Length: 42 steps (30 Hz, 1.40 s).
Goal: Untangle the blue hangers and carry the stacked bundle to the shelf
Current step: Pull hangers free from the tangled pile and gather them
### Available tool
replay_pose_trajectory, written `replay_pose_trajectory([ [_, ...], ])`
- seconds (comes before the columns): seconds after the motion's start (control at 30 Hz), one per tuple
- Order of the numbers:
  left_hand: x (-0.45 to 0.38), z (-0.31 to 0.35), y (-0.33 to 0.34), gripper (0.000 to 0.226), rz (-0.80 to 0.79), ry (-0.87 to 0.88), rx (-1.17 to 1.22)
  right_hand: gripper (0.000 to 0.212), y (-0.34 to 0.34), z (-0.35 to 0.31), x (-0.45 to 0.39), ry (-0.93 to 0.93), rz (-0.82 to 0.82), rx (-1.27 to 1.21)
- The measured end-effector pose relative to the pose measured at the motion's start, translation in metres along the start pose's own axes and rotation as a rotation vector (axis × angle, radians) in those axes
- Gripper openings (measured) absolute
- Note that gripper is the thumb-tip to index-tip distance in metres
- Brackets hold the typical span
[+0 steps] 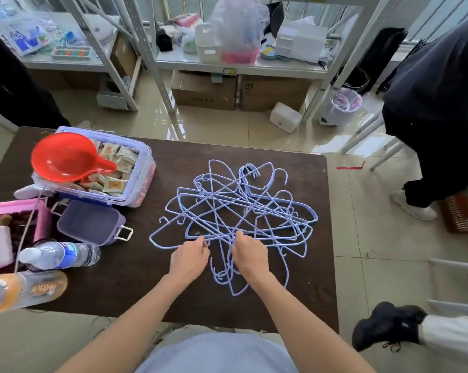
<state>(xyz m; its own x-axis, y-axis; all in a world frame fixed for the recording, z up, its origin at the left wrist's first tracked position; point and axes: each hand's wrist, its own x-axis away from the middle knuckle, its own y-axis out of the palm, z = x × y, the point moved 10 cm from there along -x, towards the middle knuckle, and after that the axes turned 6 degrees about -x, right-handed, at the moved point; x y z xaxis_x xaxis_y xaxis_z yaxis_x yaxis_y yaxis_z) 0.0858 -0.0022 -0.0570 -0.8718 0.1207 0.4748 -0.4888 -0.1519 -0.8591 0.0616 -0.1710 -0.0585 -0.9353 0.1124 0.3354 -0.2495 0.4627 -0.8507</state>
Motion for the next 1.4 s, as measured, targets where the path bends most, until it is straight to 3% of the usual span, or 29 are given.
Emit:
replay_pose_trajectory([
  [0.17,-0.010,0.027,0.006,0.025,-0.130,0.199,-0.162,0.019,0.013,0.026,0.030,0.247,0.048,-0.214],
  [0.3,-0.018,0.032,0.018,0.030,-0.206,0.154,-0.120,0.027,0.046,0.025,0.022,0.303,-0.081,-0.336],
  [0.37,-0.015,0.027,0.027,0.033,-0.231,0.127,-0.129,0.034,0.045,0.024,0.018,0.288,-0.119,-0.285],
  [0.43,-0.008,0.022,0.032,0.034,-0.233,0.105,-0.112,0.032,0.030,0.019,0.015,0.201,-0.094,-0.134],
  [0.53,0.000,0.009,0.043,0.039,-0.231,0.044,-0.041,0.015,-0.007,0.007,0.009,-0.031,0.096,0.066],
  [0.67,0.017,-0.009,0.050,0.028,-0.190,-0.072,0.081,0.047,0.020,0.012,0.003,-0.248,-0.084,0.361],
  [0.77,0.032,-0.018,0.049,0.009,-0.134,-0.141,0.164,0.038,0.035,0.008,-0.003,-0.357,-0.156,0.474],
  [1.0,0.069,-0.053,0.042,0.012,-0.117,-0.253,0.220,0.022,0.010,-0.020,-0.005,-0.665,-0.107,0.485],
  [1.1,0.073,-0.074,0.044,0.017,-0.205,-0.319,0.386,0.013,-0.042,-0.038,-0.004,-0.633,0.014,0.324],
  [1.17,0.074,-0.057,0.038,0.023,-0.360,-0.293,0.608,0.016,-0.077,-0.042,-0.011,-0.445,0.032,0.101],
  [1.23,0.071,-0.025,0.009,0.025,-0.420,-0.208,0.789,0.019,-0.100,-0.048,-0.016,-0.262,-0.013,-0.211],
  [1.33,0.054,0.019,-0.048,0.023,-0.344,-0.035,1.007,0.021,-0.112,-0.070,-0.012,-0.063,-0.154,-0.789],
  [1.4,0.044,0.046,-0.066,0.029,-0.369,0.066,1.032,0.018,-0.107,-0.083,-0.007,0.060,-0.209,-1.060],
])
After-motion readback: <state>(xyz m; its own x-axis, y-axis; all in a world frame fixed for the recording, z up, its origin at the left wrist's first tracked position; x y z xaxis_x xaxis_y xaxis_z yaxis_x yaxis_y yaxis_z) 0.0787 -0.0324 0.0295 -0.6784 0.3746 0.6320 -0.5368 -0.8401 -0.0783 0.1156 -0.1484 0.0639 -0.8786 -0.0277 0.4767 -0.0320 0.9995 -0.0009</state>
